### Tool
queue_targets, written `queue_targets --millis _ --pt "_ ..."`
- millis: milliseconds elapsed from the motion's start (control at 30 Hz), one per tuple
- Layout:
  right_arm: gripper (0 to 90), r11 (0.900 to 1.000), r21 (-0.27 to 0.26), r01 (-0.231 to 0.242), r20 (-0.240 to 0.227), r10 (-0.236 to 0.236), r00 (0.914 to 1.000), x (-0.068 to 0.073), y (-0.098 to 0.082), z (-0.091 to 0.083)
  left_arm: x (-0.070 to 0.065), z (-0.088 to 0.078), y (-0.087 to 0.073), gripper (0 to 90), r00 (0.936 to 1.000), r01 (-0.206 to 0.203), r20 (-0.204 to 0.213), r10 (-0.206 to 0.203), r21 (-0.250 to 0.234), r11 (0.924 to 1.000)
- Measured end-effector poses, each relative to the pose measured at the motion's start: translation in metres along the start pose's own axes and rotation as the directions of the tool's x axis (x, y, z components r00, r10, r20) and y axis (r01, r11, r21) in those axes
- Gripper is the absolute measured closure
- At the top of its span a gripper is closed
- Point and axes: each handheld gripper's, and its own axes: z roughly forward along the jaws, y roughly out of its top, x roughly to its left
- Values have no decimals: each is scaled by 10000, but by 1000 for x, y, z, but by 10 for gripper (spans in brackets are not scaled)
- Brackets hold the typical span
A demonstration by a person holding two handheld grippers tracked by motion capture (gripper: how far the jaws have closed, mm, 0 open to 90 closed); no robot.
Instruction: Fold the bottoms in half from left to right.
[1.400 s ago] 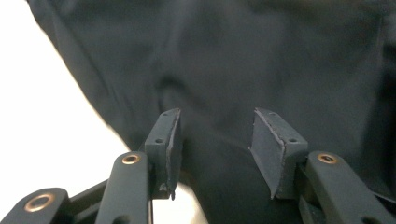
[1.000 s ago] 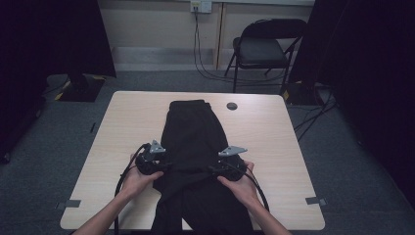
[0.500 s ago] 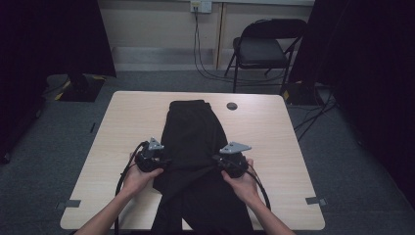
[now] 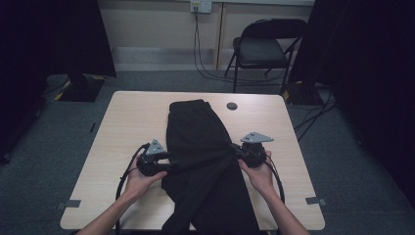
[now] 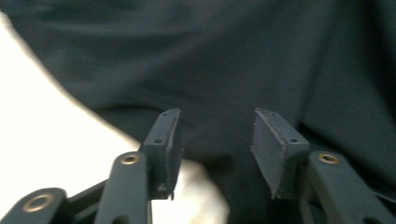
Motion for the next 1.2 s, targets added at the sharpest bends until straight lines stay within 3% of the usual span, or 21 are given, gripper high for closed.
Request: queue_targets --millis 33,67,100,133,200,367,400,500,667,733,767,800,867,900,967,1000,1033,1100,1133,1167,1200 --pt "898 10000 0 0 0 0 10000 0 0 0 0 0 0 552 10000 0 0 0 0 10000" --pt "899 9992 385 103 307 -115 9995 -6 -6 6 -4 4 0 558 9998 -213 36 212 191 9996" --pt "899 9992 385 103 307 -115 9995 -6 -6 6 -7 8 0 558 9995 -311 83 308 380 9988" --pt "899 9980 631 21 375 -45 9993 -12 -14 13 -10 17 -2 560 9995 -304 -10 306 958 9949" --pt "899 9971 747 -114 272 94 9996 -15 -19 16 -11 21 -3 558 9990 -397 -162 419 1181 9922" --pt "887 9827 1738 640 136 -673 9976 -11 -40 30 -8 23 -4 514 9987 -410 -245 439 1080 9933" --pt "887 9859 1518 699 135 -728 9973 -10 -44 30 -7 24 -4 503 9987 -360 -324 397 1084 9935" --pt "887 9832 1628 831 107 -860 9962 -7 -45 26 -5 24 -5 488 9991 -280 -275 309 1010 9945" --pt "887 9785 1778 1046 -181 -1031 9945 2 -59 2 -5 23 -7 485 9992 -279 -244 301 854 9960" --pt "886 9709 2041 1250 -552 -1160 9917 14 -70 -19 -8 23 -7 486 9991 -411 -3 413 851 9955" --pt "886 9709 2041 1250 -552 -1160 9917 14 -70 -19 -9 23 -8 486 9990 -413 228 395 848 9955" --pt "861 9654 2279 1269 -804 -1113 9905 21 -76 -33 -16 21 -8 498 9961 -711 590 660 891 9935" --pt "692 9638 2432 1096 -1092 -851 9904 24 -82 -46 -27 18 -8 508 9926 -1051 715 977 1096 9884" --pt "651 9649 2373 1129 -1084 -892 9901 24 -83 -51 -32 16 -8 508 9895 -1293 789 1207 1155 9848" --pt "558 9801 1831 763 -920 -602 9939 18 -79 -59 -37 14 -9 508 9890 -1340 786 1250 1222 9834" --pt "558 9801 1831 763 -920 -602 9939 18 -79 -59 -42 12 -10 508 9901 -1256 790 1162 1273 9839" --pt "503 9914 1270 331 -664 -248 9975 11 -69 -60 -51 7 -12 508 9855 -1491 1026 1349 1456 9781" --pt "490 9934 1118 264 -467 -213 9987 9 -63 -57 -55 5 -13 508 9820 -1664 1146 1500 1501 9746" --pt "508 9951 946 279 -389 -243 9989 5 -52 -46 -63 1 -15 506 9851 -1288 1346 1074 1621 9783" --pt "508 9951 946 279 -389 -243 9989 5 -52 -46 -63 1 -15 506 9851 -1288 1346 1074 1621 9783" --pt "574 9963 777 380 -235 -363 9991 4 -37 -32 -68 -3 -17 506 9796 -1517 1586 1234 1814 9716"
